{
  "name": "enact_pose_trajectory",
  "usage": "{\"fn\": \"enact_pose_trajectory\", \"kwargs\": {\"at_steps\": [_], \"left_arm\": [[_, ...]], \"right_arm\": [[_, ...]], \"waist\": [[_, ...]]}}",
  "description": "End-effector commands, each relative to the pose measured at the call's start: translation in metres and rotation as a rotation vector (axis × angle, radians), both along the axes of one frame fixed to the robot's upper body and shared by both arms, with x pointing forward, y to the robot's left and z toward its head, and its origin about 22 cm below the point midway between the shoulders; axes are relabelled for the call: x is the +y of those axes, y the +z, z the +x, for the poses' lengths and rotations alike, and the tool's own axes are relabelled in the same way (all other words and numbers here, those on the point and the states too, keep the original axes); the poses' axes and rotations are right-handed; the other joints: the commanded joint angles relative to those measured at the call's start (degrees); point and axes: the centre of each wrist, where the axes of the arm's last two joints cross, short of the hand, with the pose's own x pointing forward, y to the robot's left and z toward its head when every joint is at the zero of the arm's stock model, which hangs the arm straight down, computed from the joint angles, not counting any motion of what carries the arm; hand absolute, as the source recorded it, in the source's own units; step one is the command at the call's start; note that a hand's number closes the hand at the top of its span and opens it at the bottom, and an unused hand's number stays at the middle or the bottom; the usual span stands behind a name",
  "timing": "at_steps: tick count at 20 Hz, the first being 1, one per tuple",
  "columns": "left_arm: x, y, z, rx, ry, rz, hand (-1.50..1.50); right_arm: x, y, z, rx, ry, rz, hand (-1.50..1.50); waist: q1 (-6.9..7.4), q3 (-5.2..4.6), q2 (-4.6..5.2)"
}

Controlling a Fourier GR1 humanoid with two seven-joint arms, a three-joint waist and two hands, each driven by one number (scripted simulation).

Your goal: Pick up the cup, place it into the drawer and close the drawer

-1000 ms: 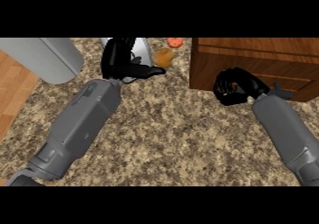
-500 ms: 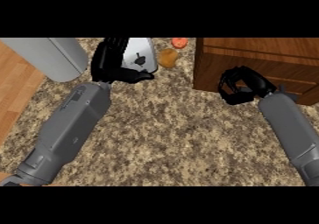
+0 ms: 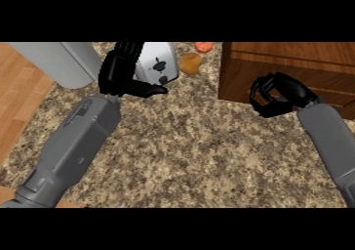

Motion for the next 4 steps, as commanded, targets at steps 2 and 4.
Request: {"fn": "enact_pose_trajectory", "kwargs": {"at_steps": [2, 4], "left_arm": [[0.004, -0.005, -0.004, 0.002, -0.019, -0.009, -1.5], [0.016, -0.007, -0.004, 0.007, -0.007, -0.013, -1.5]], "right_arm": [[-0.029, 0.091, 0.03, -0.211, -0.2, -0.063, 1.5], [-0.032, 0.091, 0.029, -0.214, -0.198, -0.051, 1.5]], "waist": [[2.5, -0.93, 0.64], [2.7, -0.96, 0.86]]}}
